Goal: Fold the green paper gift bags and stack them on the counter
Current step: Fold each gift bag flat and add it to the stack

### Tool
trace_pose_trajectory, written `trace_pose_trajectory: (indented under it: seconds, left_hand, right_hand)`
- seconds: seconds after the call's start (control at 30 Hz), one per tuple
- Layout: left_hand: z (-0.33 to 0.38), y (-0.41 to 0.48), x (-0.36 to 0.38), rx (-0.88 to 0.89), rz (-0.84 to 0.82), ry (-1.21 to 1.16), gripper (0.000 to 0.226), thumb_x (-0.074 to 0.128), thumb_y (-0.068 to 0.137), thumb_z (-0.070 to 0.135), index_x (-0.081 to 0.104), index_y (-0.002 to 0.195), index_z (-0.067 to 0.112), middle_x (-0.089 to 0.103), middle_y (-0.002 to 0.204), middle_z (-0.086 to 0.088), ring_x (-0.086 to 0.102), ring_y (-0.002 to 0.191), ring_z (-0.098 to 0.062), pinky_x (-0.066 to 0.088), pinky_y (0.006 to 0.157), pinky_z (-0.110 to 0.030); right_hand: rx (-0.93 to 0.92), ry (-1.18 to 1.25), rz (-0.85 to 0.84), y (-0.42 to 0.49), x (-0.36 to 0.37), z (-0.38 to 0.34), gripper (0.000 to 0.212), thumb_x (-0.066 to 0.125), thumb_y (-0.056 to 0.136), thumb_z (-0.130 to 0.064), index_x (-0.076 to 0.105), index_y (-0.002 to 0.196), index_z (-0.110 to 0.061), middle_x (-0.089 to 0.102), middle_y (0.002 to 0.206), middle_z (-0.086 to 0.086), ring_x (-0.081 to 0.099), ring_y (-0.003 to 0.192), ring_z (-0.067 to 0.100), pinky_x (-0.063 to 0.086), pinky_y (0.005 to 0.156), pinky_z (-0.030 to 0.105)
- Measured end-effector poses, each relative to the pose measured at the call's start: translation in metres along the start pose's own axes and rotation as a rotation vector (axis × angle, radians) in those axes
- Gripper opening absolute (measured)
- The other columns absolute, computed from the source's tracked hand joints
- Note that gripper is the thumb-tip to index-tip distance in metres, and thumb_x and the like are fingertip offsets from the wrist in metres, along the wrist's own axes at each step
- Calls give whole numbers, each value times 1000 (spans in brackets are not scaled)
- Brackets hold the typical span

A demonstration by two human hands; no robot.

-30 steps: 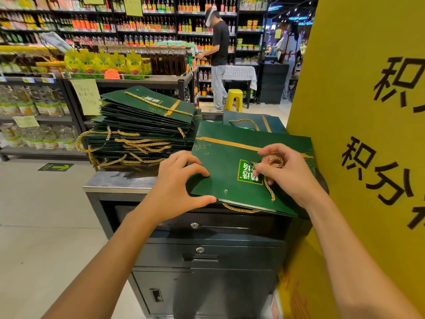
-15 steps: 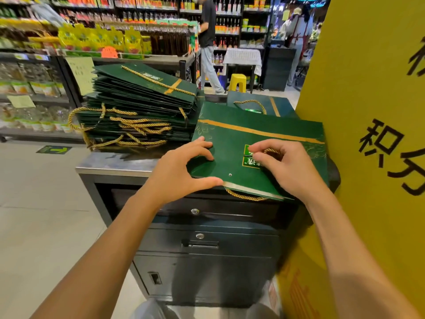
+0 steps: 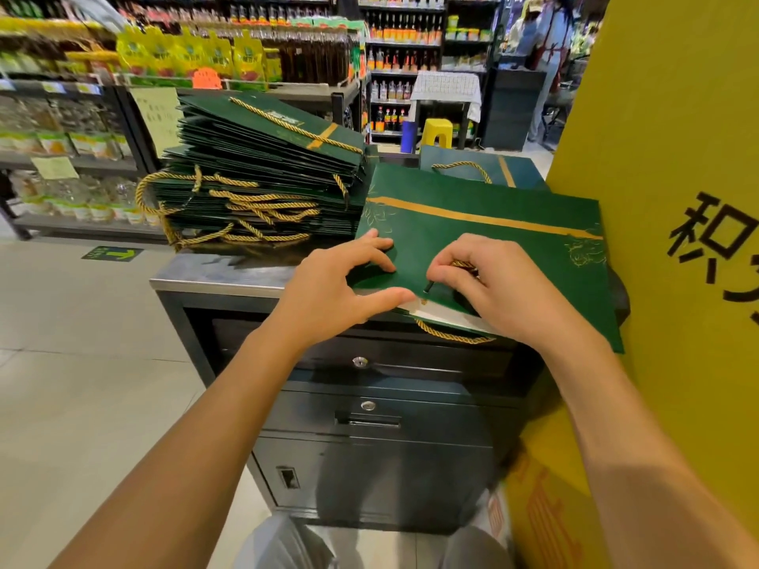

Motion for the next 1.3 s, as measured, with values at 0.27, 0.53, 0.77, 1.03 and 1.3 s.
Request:
trace_pose_trajectory:
  seconds: [0.27, 0.53, 0.77, 1.03, 1.3]
  left_hand:
    - [-1, 2, 2, -32, 38, -3, 54, 66, 74, 71, 76, 103, 26, 63, 139, 11, 44, 140, 1, 41, 115, -46]
    - [0, 5, 2, -57, 51, -27, 51, 67, 72, 72, 77, 97, 28, 65, 136, 11, 46, 138, 1, 41, 114, -46]
    - [4, 4, 2, -105, 52, -38, 57, 66, 69, 74, 76, 98, 26, 64, 136, 14, 43, 139, 2, 39, 115, -44]
    - [30, -28, 7, 81, 324, -51, 27, 79, 83, 32, 57, 92, 18, 61, 126, 3, 56, 124, -14, 48, 102, -46]
    - [43, -35, 32, 158, 407, 173, 28, 74, 84, 46, 80, 89, 19, 59, 133, -8, 45, 133, -23, 39, 105, -57]
  right_hand:
    - [37, 66, 35, 0, 0, 0, 4, 72, 91, -35, 75, 91, -31, 69, 88, -15, 62, 87, 8, 51, 82, 33]
    - [53, 162, -95, -10, -5, 10, 19, 71, 85, -51, 76, 102, -42, 66, 117, -23, 57, 114, -3, 42, 103, 34]
    - [111, 202, -190, -13, -4, 10, 25, 75, 85, -36, 72, 107, -46, 38, 160, -10, 15, 153, 3, -7, 125, 46]
    - [168, 272, -314, -8, -8, 16, 26, 79, 86, -36, 73, 107, -49, 38, 157, -21, 18, 150, -2, 13, 123, 42]
    - [175, 316, -299, -9, -8, 17, 23, 78, 86, -37, 74, 107, -47, 40, 156, -21, 19, 149, -3, 14, 110, 31]
Point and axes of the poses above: each hand's wrist, its own y-axis towards the middle knuckle, its own x-axis out of the palm, z = x × y, the point moved 5 cm from there along y, towards the middle knuckle
